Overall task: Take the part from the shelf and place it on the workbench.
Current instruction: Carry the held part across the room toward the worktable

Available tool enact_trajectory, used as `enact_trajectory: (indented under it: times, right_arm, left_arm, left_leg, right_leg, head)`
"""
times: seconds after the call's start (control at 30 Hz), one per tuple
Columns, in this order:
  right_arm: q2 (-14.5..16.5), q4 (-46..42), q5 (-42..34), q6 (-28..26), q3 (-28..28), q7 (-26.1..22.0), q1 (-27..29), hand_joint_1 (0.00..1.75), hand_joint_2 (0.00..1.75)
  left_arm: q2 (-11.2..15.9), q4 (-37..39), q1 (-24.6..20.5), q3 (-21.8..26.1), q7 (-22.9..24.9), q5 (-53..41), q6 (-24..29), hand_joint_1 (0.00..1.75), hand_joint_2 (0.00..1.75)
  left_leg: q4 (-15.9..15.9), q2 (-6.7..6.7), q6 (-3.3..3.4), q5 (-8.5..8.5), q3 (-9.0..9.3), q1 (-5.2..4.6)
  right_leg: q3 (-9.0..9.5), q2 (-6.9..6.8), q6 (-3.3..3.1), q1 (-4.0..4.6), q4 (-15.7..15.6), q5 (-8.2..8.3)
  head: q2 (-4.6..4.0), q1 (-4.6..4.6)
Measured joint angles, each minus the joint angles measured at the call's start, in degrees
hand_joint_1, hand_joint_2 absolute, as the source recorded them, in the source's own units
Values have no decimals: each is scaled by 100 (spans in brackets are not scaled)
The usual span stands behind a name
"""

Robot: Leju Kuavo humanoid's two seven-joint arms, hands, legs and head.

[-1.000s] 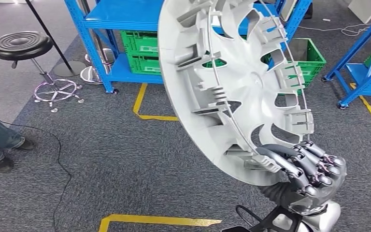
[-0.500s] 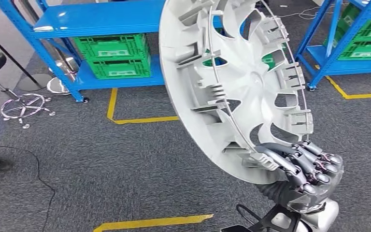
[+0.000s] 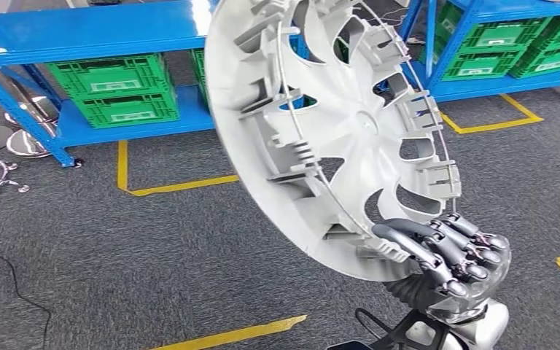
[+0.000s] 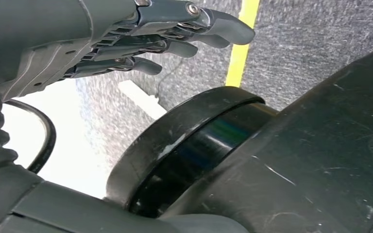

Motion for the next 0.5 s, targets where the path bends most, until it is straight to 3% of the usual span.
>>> enact_trajectory:
  times: [0.07, 0.1, 0.17, 0.23, 0.27, 0.33, 0.37, 0.43, 0.5]
  right_arm:
    - [-17, 7, 9, 0, 1, 0, 3, 175, 175]
    - [-23, 9, 20, 0, 1, 0, 4, 175, 175]
    - [-29, 10, 76, 0, 1, 1, 1, 175, 175]
    - [-30, 7, 168, 0, -2, 3, -16, 175, 175]
    - [-32, 3, 226, 0, -5, 3, -27, 175, 175]
    - [-42, -9, 387, 0, -11, 1, -42, 175, 175]
    - [-51, -19, 497, 0, -17, 0, -48, 175, 175]
    - [-70, -36, 767, 0, -41, 0, -79, 175, 175]
    - [-91, -40, 1049, 0, -98, 0, -103, 175, 175]
  left_arm:
    - [7, 0, -1, 0, 0, -7, -4, 0, 175]
    - [9, 0, -2, 0, 0, -14, -7, 0, 175]
    - [10, 0, -5, -2, 0, -40, -16, 0, 175]
    - [12, 0, -5, -4, 0, -71, -26, 0, 175]
    - [14, 0, -5, -4, 0, -84, -31, 0, 175]
    - [19, -1, -9, -6, -1, -105, -40, 0, 175]
    - [21, -1, -12, -7, -1, -117, -48, 0, 175]
    - [25, -1, -17, -7, -20, -132, -61, 0, 175]
    - [30, -1, -40, -1, -51, -135, -79, 0, 175]
  left_leg:
    - [4, 154, 5, -3, 2, -19]
    - [5, 227, 6, -6, 8, -28]
    - [5, 358, -1, -19, 32, -48]
    - [14, 469, -33, -38, 40, -88]
    - [19, 527, -54, -45, 39, -104]
    - [23, 655, -96, -62, 47, -118]
    - [48, 633, -125, -100, 53, -113]
    - [358, 371, -189, -342, -48, -82]
    - [1087, 81, -231, -736, -328, -47]
  right_leg:
    - [-174, -44, 17, -6, 442, -102]
    - [-98, -66, 11, -5, 333, 2]
    - [324, -243, -33, 18, -424, 329]
    - [674, -509, -115, 79, -1051, 471]
    - [724, -570, -154, 104, -1155, 461]
    - [717, -453, -219, 105, -1174, 486]
    - [713, -380, -246, 90, -1190, 505]
    - [710, -241, -300, 50, -1221, 545]
    - [693, -108, -325, 35, -1222, 562]
  head:
    - [0, -1]
    - [0, 0]
    - [0, -1]
    - [0, -1]
    - [0, -3]
    - [0, -3]
    - [0, -6]
    - [0, -23]
    - [0, -36]
